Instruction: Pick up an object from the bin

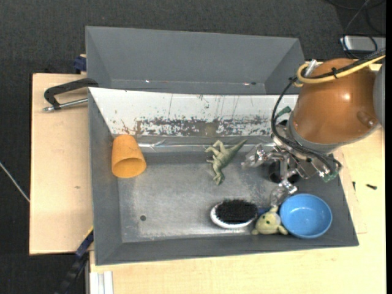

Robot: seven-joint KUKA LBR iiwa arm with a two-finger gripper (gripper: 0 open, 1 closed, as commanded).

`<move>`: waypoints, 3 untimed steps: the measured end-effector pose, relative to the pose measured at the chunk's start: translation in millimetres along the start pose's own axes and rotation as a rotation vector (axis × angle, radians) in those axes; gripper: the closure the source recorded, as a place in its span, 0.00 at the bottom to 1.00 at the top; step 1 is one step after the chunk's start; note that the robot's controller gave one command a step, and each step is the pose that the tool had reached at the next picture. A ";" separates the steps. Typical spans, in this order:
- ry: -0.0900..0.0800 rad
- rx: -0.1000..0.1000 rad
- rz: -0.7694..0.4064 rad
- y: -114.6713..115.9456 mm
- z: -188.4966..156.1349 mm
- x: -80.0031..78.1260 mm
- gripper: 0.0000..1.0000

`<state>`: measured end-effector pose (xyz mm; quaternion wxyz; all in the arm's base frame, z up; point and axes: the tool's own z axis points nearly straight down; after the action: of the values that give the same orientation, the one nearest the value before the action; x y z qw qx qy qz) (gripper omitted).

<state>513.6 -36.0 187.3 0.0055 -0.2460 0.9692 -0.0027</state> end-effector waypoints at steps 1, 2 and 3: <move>0.006 -0.010 -0.119 66.4 115.8 -14.0 0.00; 0.001 -0.008 -0.115 64.1 111.9 -15.1 1.00; 0.004 -0.008 -0.115 63.8 113.0 -13.9 0.00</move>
Offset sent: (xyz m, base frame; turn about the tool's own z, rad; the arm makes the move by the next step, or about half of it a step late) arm -0.0185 0.0611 -0.1151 -0.1156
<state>496.8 26.4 74.0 0.0025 -0.3013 0.9535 0.0004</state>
